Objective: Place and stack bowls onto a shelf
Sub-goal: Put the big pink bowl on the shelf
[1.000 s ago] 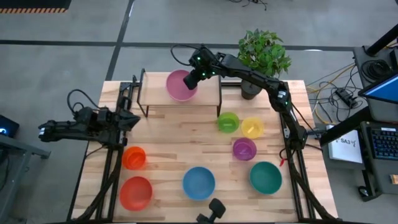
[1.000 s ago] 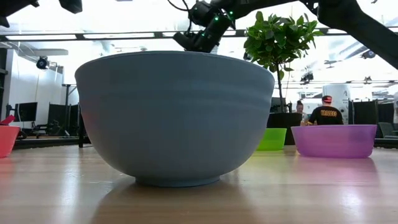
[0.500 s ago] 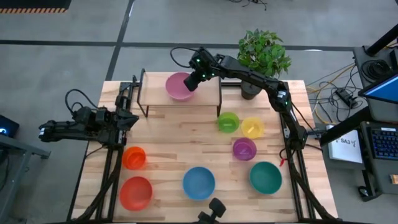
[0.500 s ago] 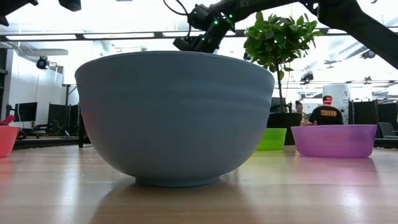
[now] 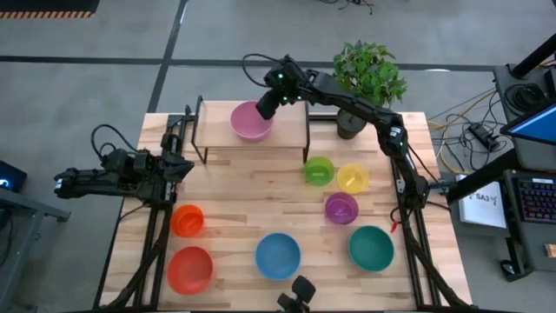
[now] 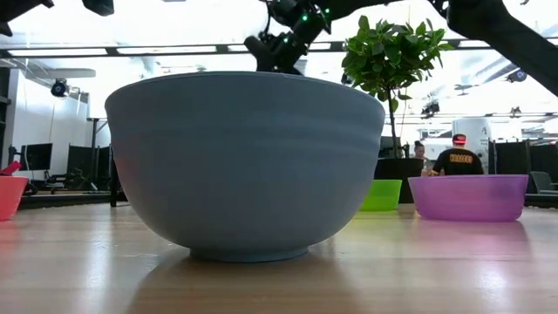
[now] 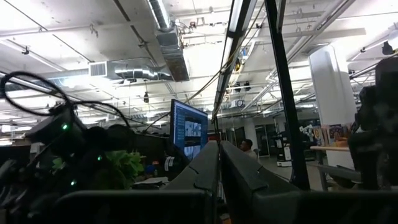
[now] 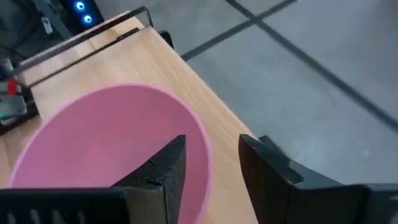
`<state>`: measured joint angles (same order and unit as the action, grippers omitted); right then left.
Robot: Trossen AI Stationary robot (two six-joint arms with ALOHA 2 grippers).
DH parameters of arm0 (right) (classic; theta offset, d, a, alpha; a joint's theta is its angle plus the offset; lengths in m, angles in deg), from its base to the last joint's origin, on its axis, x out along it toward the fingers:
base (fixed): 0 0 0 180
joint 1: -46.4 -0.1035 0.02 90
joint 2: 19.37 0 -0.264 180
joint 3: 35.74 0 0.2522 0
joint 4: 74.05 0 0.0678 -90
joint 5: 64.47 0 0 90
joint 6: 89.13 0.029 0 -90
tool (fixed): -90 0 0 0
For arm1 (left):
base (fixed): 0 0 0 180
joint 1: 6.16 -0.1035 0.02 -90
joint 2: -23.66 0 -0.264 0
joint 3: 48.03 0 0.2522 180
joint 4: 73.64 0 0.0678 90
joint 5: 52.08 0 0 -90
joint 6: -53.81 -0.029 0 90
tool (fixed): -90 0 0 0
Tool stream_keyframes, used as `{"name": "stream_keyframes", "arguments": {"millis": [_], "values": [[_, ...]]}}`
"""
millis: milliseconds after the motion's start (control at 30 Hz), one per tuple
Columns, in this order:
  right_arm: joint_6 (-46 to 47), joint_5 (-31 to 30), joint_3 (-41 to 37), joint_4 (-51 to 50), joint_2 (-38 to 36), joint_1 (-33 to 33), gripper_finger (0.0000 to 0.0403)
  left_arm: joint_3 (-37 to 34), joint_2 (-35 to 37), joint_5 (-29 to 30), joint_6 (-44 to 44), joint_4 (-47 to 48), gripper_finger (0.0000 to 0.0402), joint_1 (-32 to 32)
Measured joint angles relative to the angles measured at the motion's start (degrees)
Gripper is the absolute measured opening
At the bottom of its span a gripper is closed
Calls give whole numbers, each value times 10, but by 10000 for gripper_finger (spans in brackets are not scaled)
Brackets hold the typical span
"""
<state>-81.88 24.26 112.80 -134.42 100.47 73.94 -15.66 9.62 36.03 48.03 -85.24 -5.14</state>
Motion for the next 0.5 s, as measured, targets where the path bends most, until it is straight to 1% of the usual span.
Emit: {"name": "stream_keyframes", "arguments": {"millis": [67,167,267,400,500], "values": [[-30,-5,0,-10,-9,-8,135,0,0,0,0,1,0,0],[-72,-11,0,-53,-25,-22,119,0,-1,0,-1,1,0,0],[-103,-54,0,-103,-29,-42,90,0,-2,12,-13,4,0,0],[-126,-135,0,-163,-19,-70,43,0,-5,69,-19,17,0,0],[-128,-163,-1,-185,-3,-85,15,0,-7,109,-27,30,0,0]]}}
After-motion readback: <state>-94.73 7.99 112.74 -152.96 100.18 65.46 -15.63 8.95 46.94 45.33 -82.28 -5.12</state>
